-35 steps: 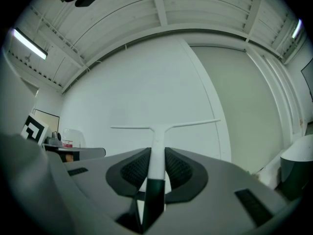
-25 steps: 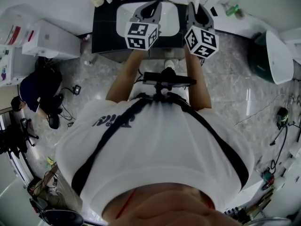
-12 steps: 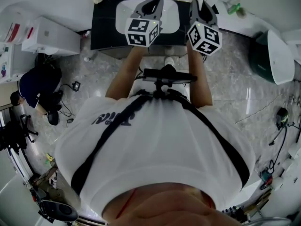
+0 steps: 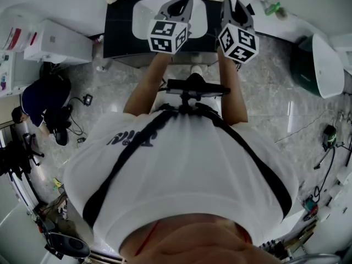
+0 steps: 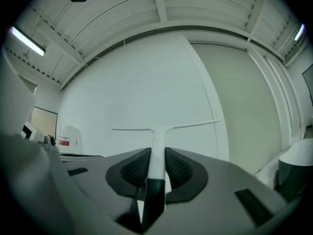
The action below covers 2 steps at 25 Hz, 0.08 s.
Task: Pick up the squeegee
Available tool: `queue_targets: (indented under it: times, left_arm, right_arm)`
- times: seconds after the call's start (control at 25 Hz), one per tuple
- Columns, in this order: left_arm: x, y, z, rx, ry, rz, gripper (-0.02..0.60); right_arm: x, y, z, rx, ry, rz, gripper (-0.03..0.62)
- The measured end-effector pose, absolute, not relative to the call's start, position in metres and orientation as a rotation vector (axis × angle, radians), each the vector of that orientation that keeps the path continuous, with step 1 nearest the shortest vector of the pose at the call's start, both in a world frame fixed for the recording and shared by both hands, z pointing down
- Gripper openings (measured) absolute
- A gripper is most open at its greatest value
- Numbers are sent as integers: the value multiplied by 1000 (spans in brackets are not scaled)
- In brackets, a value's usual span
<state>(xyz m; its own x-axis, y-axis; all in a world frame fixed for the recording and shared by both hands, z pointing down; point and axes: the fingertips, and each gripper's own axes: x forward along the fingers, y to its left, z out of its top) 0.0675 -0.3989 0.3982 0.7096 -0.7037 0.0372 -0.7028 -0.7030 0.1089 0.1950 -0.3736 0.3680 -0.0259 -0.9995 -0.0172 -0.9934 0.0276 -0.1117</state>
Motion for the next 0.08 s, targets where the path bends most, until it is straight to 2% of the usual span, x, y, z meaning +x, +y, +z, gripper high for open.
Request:
queue_targets:
  times: [0.08]
  left_arm:
    - [71, -399, 399, 2801, -1149, -11, 9]
  right_arm:
    - [196, -375, 369, -2127, 2189, -104, 95]
